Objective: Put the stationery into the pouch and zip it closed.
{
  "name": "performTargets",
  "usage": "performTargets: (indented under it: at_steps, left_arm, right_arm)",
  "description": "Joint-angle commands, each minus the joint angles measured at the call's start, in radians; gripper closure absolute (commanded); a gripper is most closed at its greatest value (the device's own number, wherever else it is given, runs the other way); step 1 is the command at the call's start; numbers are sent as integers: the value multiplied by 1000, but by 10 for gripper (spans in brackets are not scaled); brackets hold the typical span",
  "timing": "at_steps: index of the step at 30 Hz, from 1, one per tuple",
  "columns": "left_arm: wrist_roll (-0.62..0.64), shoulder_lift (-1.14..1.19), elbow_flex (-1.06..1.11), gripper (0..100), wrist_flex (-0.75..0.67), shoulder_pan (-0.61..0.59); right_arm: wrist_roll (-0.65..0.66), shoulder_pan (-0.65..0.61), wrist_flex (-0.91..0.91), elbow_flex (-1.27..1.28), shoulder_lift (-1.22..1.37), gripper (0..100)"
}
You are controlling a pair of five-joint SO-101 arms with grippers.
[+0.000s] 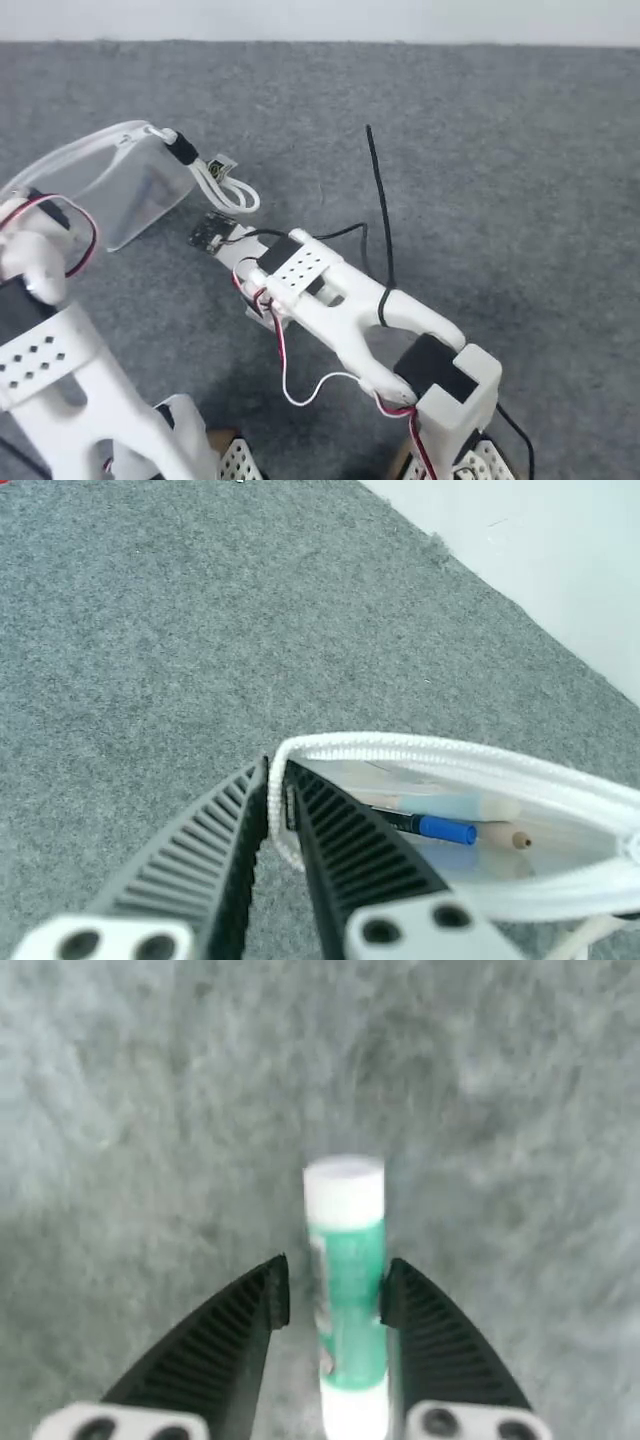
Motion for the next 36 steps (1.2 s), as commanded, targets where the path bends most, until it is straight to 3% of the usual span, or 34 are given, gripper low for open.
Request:
performTargets:
  at_steps: [1, 7, 11, 20, 30, 36]
  left_arm:
    - [6, -2, -44, 988, -31, -9]
    - [6, -2, -44, 988, -31, -9]
    - [6, -2, -42, 988, -31, -9]
    - [6, -3, -25, 988, -43, -8]
    - [6, -8, -15, 988, -54, 2]
    - [6, -8, -15, 988, -32, 86]
  right_arm:
    - [5, -12, -90, -41, 30, 868]
    - [5, -10, -97, -66, 90, 871]
    - [6, -10, -76, -74, 93, 997]
    - [5, -8, 8, -55, 16, 992]
    - [3, -8, 19, 103, -259, 991]
    - [3, -8, 16, 144, -410, 989]
